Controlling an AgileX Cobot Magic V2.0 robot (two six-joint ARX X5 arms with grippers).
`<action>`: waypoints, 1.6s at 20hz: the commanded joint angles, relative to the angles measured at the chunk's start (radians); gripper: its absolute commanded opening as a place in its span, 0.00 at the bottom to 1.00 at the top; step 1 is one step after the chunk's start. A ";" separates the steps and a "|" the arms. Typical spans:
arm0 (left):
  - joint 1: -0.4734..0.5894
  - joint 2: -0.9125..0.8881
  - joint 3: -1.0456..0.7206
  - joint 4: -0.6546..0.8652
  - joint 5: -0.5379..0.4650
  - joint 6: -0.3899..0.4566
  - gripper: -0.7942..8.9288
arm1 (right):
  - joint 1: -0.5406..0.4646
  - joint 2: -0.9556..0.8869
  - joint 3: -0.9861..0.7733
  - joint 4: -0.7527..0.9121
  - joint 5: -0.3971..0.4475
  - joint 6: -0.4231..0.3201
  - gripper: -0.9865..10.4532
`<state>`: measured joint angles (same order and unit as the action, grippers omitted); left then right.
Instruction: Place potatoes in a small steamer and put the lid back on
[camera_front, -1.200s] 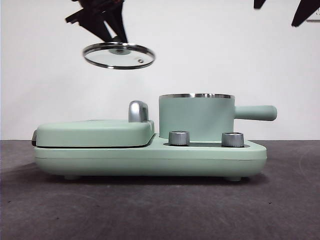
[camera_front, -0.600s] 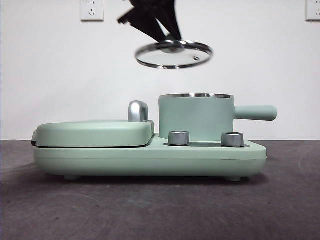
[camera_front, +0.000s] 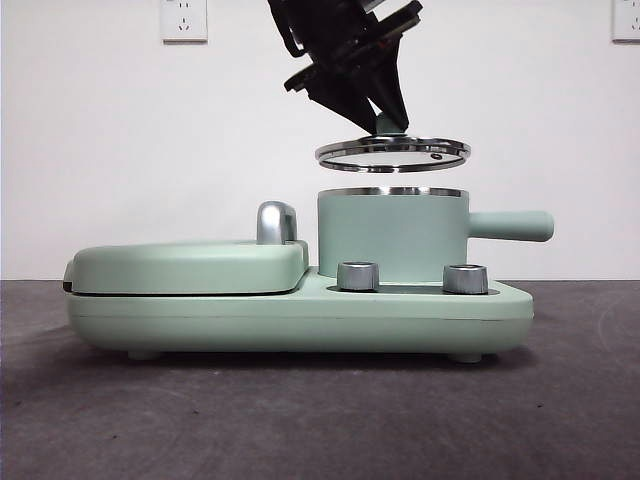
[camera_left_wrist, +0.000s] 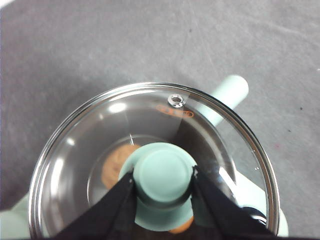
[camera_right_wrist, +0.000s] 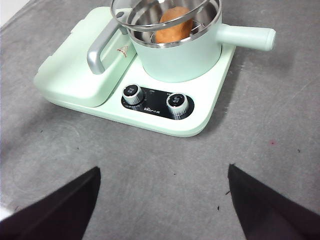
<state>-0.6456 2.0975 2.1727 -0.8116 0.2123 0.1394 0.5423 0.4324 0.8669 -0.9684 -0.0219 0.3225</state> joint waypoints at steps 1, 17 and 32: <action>-0.006 0.024 0.031 0.042 0.006 0.023 0.10 | 0.006 0.001 0.004 0.005 0.003 0.023 0.44; 0.011 0.090 0.031 0.033 0.006 0.026 0.10 | 0.006 0.001 0.004 0.006 0.000 0.040 0.44; 0.011 0.105 0.031 -0.003 0.036 0.070 0.20 | 0.006 0.001 0.004 0.006 0.000 0.045 0.44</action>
<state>-0.6266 2.1719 2.1769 -0.7906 0.2417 0.2070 0.5423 0.4324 0.8669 -0.9680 -0.0227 0.3569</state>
